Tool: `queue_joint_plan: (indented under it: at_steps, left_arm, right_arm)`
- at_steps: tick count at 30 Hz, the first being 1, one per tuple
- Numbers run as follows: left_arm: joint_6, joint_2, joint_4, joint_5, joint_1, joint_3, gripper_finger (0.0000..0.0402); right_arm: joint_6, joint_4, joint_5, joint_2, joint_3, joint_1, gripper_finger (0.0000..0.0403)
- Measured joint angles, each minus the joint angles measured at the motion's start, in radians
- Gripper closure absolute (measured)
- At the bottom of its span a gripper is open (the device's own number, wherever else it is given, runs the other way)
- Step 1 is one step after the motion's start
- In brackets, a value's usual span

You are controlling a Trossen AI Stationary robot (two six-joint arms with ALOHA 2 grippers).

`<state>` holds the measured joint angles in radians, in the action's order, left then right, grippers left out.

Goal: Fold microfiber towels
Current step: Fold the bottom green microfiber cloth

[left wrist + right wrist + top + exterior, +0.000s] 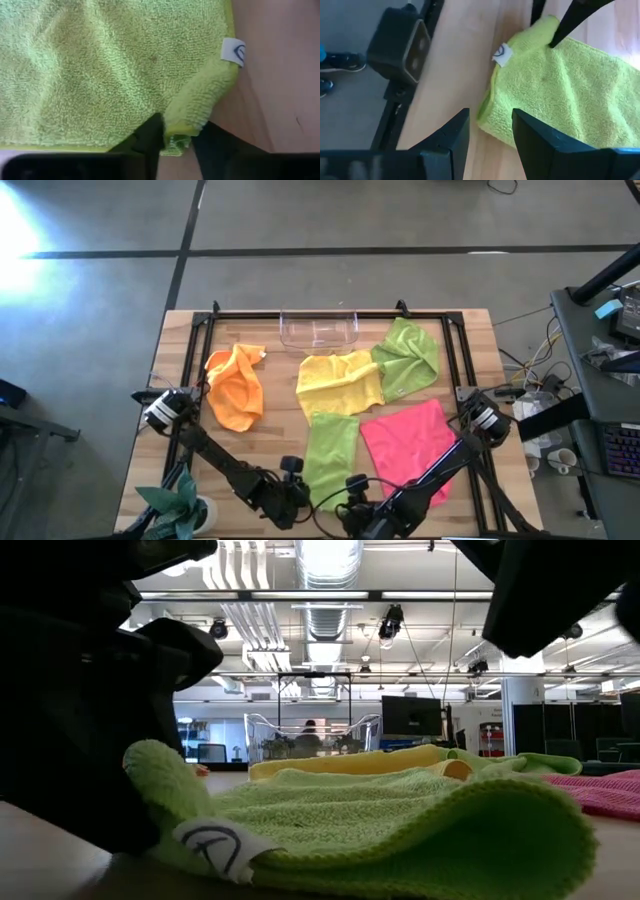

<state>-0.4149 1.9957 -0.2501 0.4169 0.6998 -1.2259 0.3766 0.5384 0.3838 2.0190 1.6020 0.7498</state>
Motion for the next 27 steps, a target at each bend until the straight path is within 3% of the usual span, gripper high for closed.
queue_joint_plan:
  at_steps: [5,12,27]
  left_arm:
    - [-0.057,0.000,0.008,-0.030,0.000,-0.005,0.0392]
    - [-0.127,0.000,0.012,-0.050,0.000,-0.022,0.0397]
    - [-0.131,0.000,0.011,-0.081,0.000,-0.021,0.0399]
  right_arm:
    - [-0.046,-0.007,-0.022,0.007,-0.002,-0.014,0.0264]
    - [-0.061,-0.077,-0.072,0.061,-0.003,-0.019,0.0264]
    - [-0.085,-0.083,-0.075,0.124,0.004,-0.023,0.0264]
